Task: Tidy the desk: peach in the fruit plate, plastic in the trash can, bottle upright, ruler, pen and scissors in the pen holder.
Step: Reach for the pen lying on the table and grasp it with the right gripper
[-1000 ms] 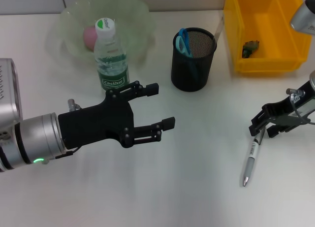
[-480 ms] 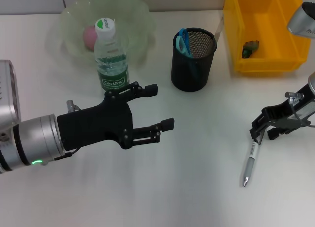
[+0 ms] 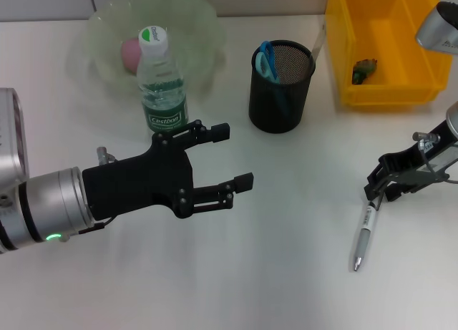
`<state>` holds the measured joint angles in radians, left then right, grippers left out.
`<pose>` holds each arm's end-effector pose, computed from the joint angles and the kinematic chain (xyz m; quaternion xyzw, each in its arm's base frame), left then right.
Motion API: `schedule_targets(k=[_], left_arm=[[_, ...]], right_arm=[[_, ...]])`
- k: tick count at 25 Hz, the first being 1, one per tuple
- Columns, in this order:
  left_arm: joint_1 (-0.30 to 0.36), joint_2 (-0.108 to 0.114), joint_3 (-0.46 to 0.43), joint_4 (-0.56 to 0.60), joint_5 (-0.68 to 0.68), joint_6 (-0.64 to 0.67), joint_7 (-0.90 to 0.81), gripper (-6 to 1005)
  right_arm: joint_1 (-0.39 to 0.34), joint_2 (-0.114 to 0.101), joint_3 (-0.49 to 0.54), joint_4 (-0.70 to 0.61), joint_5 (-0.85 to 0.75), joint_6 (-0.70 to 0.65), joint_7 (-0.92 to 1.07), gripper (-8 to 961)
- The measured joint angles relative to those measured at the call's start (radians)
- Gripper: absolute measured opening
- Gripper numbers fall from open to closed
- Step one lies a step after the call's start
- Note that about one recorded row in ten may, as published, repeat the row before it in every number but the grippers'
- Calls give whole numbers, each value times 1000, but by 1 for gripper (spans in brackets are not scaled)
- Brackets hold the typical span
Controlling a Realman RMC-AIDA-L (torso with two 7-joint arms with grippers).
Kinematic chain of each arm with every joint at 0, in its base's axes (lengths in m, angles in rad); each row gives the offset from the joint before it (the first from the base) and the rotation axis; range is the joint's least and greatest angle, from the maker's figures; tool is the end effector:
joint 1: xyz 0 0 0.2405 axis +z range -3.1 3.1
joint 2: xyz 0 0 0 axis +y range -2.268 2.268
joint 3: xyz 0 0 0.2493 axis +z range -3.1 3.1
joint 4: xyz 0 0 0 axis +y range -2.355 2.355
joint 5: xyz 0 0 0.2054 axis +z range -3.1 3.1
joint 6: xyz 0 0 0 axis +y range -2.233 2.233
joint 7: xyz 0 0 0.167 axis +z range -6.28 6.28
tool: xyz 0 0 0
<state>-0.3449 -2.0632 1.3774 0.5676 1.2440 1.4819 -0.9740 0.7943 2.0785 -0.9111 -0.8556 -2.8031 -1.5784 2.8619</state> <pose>-0.2177 0.2808 -0.0601 -0.9217 -0.0928 -0.3553 0.1251 0.2503 0.3606 -0.0147 -0.7323 0.6461 -0.1565 0.1477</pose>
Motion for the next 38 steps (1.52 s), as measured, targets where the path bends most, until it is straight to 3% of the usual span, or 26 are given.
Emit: schedule_targets(k=[16,38], left_arm=[[-5,0,0,0,0,0,0,832],[-7,0,0,0,0,-4,0,832]], right_arm=[[8,-1,-25,26,0,12,-4,352],[17,-2,-41,47,3,23,-8,213]])
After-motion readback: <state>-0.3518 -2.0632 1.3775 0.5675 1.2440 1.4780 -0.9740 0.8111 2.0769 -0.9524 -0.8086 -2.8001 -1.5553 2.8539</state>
